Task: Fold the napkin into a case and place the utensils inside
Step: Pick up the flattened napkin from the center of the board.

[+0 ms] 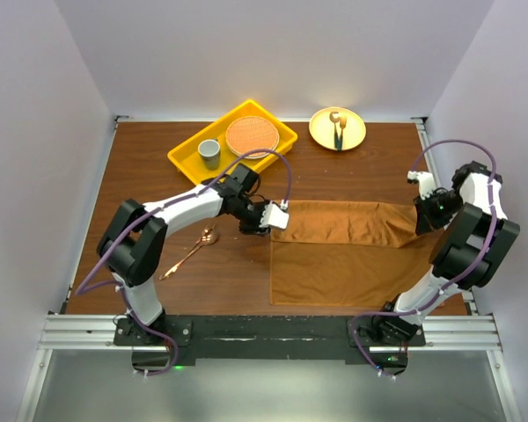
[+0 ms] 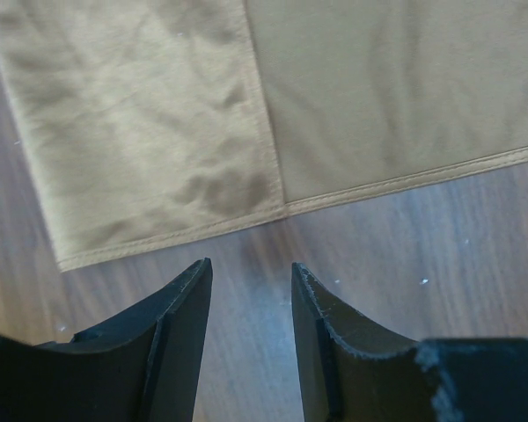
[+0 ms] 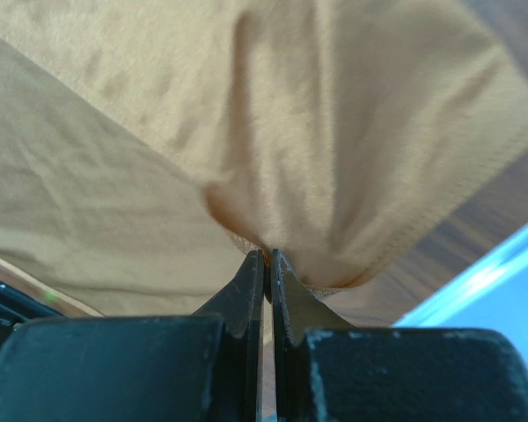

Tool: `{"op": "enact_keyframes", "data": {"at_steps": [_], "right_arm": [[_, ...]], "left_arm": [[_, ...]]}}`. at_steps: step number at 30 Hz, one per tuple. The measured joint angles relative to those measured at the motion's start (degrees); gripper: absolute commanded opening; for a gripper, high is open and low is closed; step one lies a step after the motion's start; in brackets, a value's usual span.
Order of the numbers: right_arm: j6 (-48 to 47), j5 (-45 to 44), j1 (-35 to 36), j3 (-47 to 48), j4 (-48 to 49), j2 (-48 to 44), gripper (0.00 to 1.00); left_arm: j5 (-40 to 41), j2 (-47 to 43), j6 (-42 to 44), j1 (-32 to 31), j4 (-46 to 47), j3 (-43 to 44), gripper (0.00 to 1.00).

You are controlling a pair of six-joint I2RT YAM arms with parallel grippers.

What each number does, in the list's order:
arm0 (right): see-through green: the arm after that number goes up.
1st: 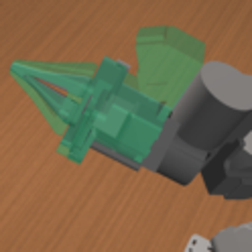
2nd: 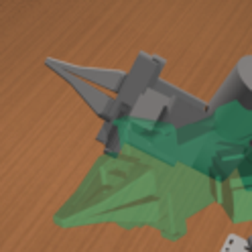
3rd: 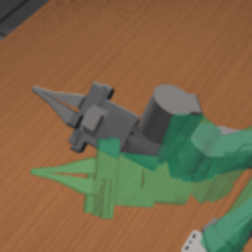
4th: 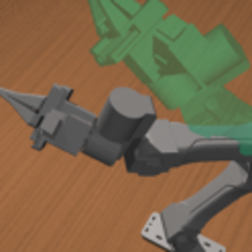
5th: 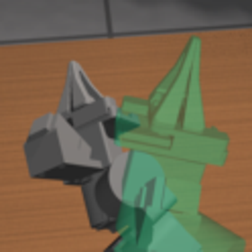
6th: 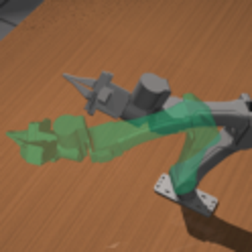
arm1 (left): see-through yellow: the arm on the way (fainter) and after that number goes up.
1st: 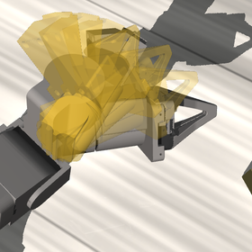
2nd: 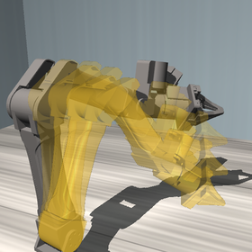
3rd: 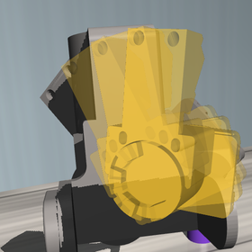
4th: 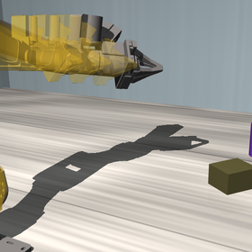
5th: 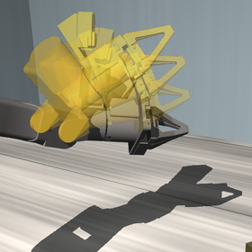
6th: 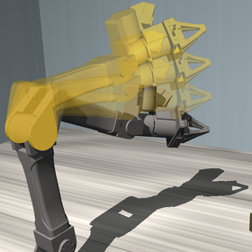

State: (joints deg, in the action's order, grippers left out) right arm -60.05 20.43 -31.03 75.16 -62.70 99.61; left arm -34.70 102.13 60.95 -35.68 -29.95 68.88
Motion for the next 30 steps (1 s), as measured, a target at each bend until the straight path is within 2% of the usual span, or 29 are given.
{"op": "enact_keyframes", "data": {"at_steps": [13, 30], "right_arm": [[1.3, -0.1, 0.0, -1.9, 1.5, 0.0, 0.00], [1.5, -0.2, 0.0, -3.5, 2.4, 0.0, 0.00]], "left_arm": [[0.5, 2.3, -3.2, -4.5, 1.1, -1.0, 0.46], [3.0, 8.1, -5.2, -5.0, 2.7, 2.1, 0.39]]}}
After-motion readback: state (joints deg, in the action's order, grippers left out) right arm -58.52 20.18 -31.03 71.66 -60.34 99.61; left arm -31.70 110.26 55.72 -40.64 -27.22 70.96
